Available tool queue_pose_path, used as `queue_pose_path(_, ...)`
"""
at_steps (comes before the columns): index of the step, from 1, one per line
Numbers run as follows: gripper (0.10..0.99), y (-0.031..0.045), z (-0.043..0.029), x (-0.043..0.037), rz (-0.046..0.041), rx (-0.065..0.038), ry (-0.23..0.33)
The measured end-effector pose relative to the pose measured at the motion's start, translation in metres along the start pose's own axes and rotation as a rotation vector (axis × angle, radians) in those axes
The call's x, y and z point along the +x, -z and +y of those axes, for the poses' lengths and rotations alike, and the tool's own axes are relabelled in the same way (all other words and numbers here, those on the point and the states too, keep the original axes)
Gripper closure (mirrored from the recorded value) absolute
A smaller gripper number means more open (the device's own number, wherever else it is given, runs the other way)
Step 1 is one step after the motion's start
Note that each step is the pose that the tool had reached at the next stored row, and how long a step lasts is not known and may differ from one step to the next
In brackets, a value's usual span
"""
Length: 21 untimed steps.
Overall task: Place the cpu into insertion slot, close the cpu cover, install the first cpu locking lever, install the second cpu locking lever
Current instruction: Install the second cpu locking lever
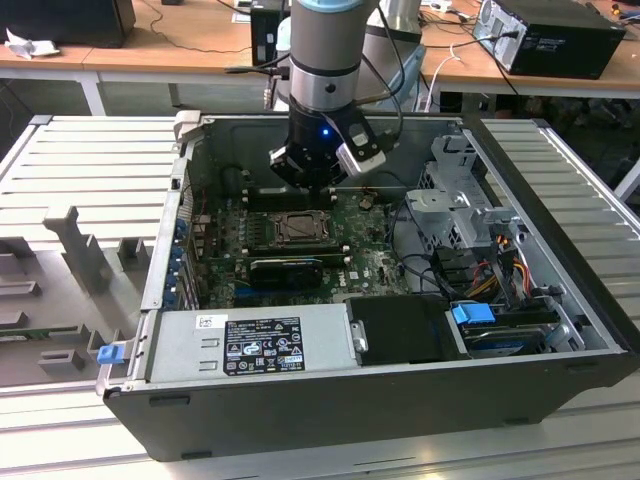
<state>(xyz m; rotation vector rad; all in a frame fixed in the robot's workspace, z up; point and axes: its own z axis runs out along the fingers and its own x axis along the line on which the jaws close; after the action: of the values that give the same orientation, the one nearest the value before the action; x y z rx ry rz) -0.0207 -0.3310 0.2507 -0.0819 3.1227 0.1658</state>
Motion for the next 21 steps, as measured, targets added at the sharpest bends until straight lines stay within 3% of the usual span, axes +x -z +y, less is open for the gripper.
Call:
queue_pose_path(4, 0.980, -0.0004, -0.0067, 0.0009, 0.0000, 0.000, 0.000)
queue_pose_path(7, 0.980, -0.0014, -0.0097, 0.0011, 0.0071, -0.001, -0.001)
queue_pose_path(9, 0.980, -0.0025, -0.0129, 0.0014, 0.0066, -0.023, -0.001)
queue_pose_path(14, 0.980, -0.0012, -0.0270, 0.0026, 0.0064, -0.026, -0.001)
queue_pose_path(21, 0.980, -0.0002, -0.0348, 0.0032, 0.0064, -0.027, -0.001)
